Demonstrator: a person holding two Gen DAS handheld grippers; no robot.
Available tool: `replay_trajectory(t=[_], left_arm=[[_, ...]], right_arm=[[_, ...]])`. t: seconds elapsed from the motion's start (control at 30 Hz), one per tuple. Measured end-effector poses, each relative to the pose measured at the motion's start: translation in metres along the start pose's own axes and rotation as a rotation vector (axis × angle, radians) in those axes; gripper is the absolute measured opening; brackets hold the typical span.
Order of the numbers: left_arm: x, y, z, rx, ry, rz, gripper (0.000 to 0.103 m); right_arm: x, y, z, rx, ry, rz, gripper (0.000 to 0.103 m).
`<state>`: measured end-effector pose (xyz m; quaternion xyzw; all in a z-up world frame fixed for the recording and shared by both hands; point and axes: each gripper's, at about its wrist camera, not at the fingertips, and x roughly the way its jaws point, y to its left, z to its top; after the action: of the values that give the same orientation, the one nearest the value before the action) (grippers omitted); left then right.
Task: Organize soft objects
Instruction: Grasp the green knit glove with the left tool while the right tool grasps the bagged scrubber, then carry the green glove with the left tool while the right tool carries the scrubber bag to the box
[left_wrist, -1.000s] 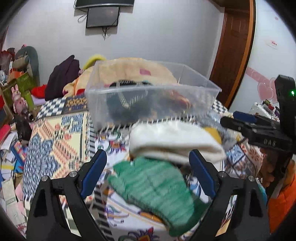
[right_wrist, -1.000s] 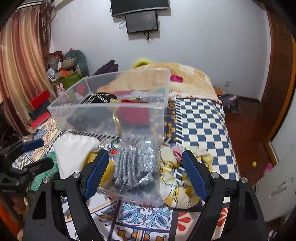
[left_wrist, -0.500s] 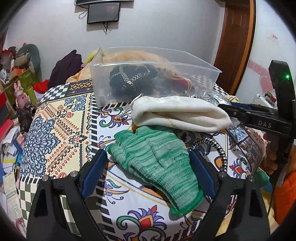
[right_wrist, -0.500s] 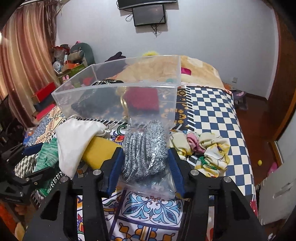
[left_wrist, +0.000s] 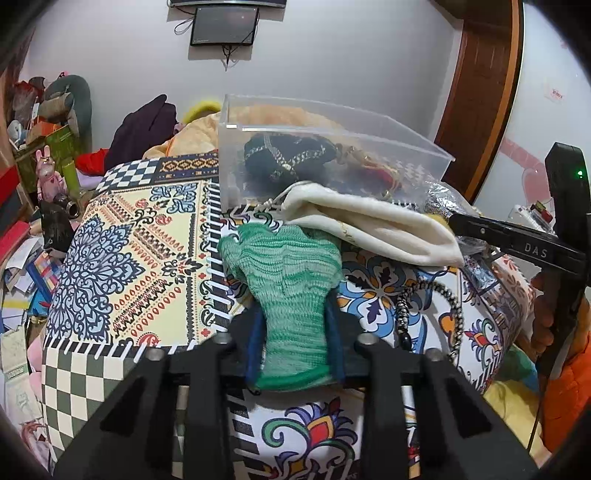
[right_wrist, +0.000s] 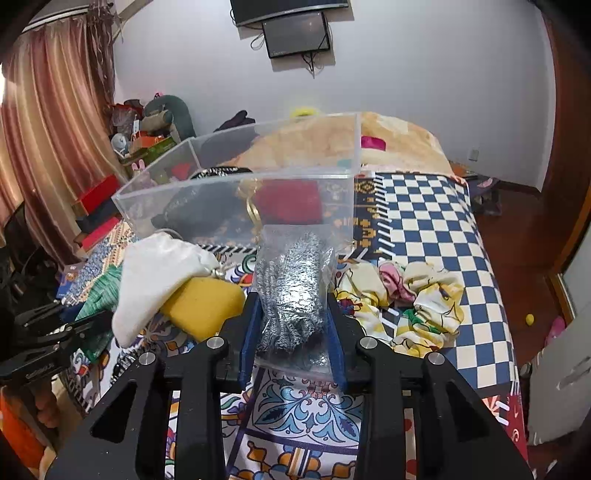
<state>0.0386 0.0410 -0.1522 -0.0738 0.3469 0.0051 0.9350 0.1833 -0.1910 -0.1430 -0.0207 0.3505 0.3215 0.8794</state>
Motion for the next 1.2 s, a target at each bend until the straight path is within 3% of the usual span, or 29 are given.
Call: replay_trajectory(t=[0.1, 0.67, 0.9, 1.2], left_arm=[[-0.011, -0.002, 0.002, 0.016, -0.033, 0.0, 0.021], [-0.056, -0.002, 0.05, 0.007, -0.191, -0.011, 0.021], [-0.05, -0.012, 0.086, 0.054, -0.244, 0.004, 0.021], [-0.023, -0.017, 0.127, 0.073, -0.235, -0.003, 0.021]], right_arm=[[-0.008, 0.0, 0.004, 0.004, -0.025, 0.0, 0.03], [-0.053, 0.008, 0.033, -0.02, -0.196, -0.01, 0.03], [-0.056, 0.012, 0.053, -0.043, -0.25, -0.015, 0.03], [-0.04, 0.017, 0.074, -0.045, -0.264, -0.018, 0.03]])
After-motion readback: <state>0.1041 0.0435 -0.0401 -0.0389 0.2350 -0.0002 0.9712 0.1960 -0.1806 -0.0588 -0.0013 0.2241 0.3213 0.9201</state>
